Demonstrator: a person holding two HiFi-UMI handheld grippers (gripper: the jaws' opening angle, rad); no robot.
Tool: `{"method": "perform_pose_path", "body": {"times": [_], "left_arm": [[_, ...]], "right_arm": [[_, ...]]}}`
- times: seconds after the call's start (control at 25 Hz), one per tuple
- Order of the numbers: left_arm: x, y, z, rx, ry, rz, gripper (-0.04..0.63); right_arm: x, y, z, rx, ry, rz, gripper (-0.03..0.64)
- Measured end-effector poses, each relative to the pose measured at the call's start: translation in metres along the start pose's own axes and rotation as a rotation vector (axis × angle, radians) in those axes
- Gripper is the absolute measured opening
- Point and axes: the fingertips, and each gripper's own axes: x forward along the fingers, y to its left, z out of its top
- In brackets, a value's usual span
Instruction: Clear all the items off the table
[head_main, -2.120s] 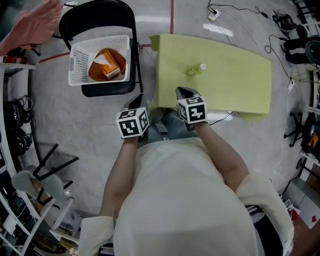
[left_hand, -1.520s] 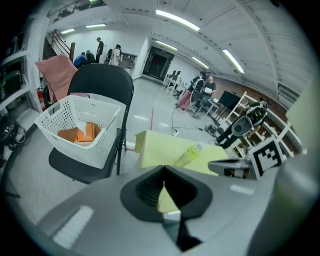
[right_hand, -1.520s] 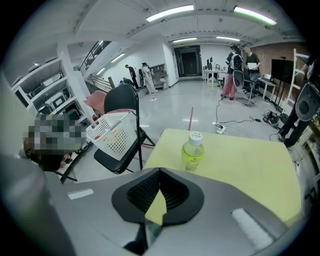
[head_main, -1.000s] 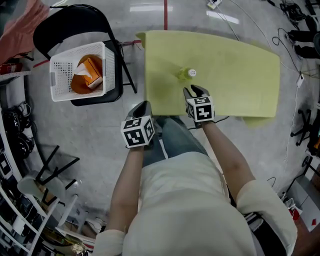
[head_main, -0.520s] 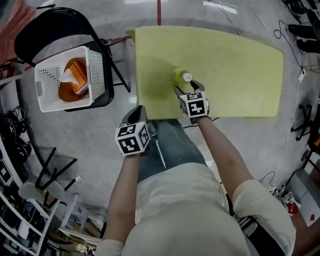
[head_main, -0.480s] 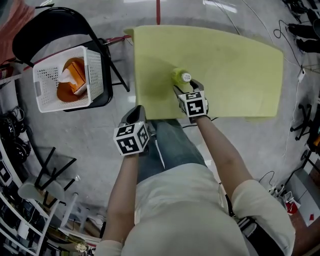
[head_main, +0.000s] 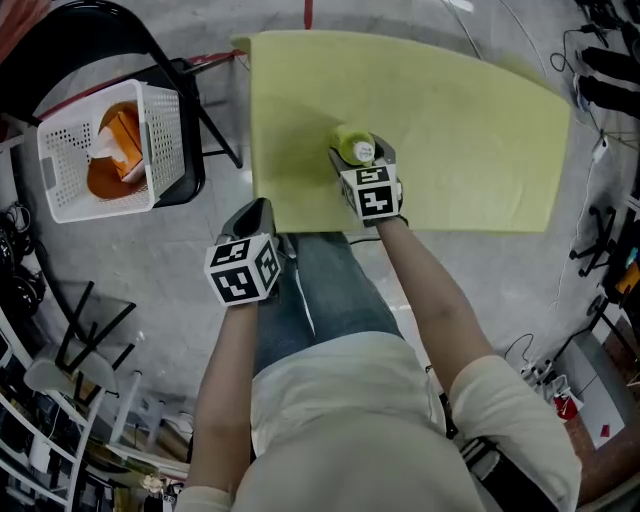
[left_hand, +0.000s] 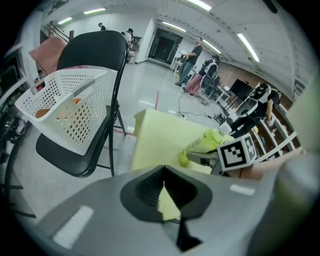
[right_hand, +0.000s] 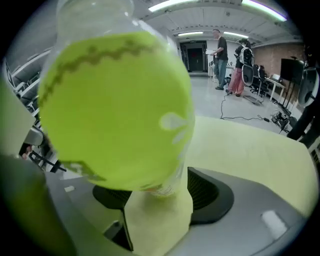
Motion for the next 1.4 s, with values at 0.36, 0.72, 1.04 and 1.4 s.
{"method": "perform_pose_path", "body": {"times": [0.36,0.72,1.04,1.4], "left_arm": [[0.004,0.001,-0.009,-0.007,0.017,0.001,0.009],[-0.004,0.004,-0.008,-0.019,0.004,0.009,0.009],[-0.025,-0.001,0.004,-0.041,-0.054,0.003,0.009],[-0.053,-0.005,0.002,-0.054,-0.096,-0.003,0.009]], "right_arm": [[0.011,0.005,0.011,-0.067,-0.065,-0.001,0.297],[-0.001,0.004,0.015,-0.104,-0.058,-0.040,0.273],[-0.038,0.011,0.038,-0.128,-0.088,-0.043,0.268],[-0.091,0.034,0.054,-0.154,-0.137,-0.049,0.267]]}}
